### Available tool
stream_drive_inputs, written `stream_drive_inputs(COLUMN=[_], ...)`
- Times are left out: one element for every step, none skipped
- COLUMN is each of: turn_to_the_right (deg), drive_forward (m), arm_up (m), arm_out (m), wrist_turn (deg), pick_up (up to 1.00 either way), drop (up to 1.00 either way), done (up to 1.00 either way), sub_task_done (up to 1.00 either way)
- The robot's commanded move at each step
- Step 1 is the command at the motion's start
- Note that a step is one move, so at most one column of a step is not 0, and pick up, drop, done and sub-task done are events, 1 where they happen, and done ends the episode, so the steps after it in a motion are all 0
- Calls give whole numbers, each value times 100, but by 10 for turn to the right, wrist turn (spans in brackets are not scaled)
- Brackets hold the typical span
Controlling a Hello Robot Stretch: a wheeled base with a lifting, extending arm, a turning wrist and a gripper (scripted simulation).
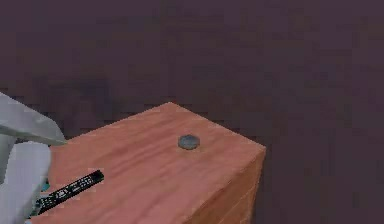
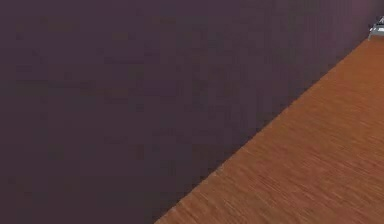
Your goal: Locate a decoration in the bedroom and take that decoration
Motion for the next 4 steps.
stream_drive_inputs(turn_to_the_right=[-450,-450,-300,0], drive_forward=[0,0,0,0], arm_up=[0,0,0,50], arm_out=[0,0,0,0], wrist_turn=[0,0,0,0], pick_up=[0,0,0,0], drop=[0,0,0,0], done=[0,0,0,0], sub_task_done=[0,0,0,0])
